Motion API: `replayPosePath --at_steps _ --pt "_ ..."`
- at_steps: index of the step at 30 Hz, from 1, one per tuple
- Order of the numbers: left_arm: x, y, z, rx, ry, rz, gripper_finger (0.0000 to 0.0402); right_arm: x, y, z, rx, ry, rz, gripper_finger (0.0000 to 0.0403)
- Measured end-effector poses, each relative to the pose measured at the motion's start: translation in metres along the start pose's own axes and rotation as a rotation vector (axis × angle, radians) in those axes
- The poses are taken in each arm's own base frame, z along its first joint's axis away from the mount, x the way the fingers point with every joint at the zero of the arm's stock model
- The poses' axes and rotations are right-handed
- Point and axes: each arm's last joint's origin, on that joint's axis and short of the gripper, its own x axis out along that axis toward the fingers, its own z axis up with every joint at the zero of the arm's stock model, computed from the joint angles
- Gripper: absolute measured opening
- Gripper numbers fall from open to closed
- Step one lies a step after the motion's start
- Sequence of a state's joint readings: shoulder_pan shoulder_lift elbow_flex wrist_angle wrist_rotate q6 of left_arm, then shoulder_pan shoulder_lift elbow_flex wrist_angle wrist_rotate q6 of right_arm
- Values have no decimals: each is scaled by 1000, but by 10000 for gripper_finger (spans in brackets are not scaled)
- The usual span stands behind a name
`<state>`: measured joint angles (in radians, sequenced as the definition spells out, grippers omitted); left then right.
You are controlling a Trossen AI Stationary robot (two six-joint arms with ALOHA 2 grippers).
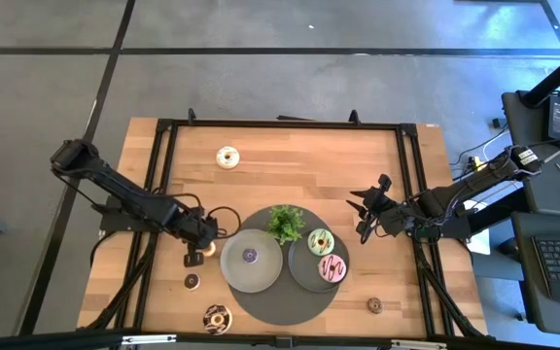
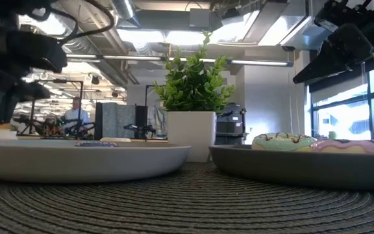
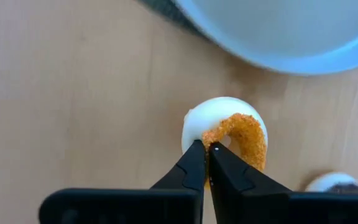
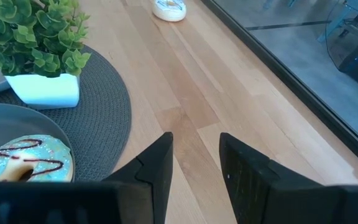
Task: Pick & Place donuts
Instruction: Put the small orange donut on the gray plate
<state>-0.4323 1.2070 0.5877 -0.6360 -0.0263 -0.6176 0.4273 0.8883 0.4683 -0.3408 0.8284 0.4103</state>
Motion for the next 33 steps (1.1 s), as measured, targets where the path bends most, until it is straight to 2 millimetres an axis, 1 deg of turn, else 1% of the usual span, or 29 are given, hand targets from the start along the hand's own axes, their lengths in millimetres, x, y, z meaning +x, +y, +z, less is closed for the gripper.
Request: replayPosePath --at_steps 2,5,8,10,15,18,23,27,33 --pt "-9 -4 7 1 -16 0 5 0 0 0 0 0 0 133" --pt "-20 -13 21 28 -100 -19 5 0 0 0 0 0 0 133" --pt "-23 -22 33 89 -153 -28 4 0 0 0 0 0 0 133" --pt "-18 -28 38 125 -136 -18 4 0 0 0 0 0 0 133" --pt "4 -40 52 154 -62 29 4 0 0 0 0 0 0 133" --pt "14 -48 62 200 -34 45 4 0 0 0 0 0 -1 133" --pt "20 -60 77 264 -38 42 4 0 0 0 2 0 0 133" --pt "23 -62 80 271 -33 45 4 0 0 0 2 0 0 133" --pt "28 -62 80 237 -13 46 4 0 0 0 3 0 0 133"
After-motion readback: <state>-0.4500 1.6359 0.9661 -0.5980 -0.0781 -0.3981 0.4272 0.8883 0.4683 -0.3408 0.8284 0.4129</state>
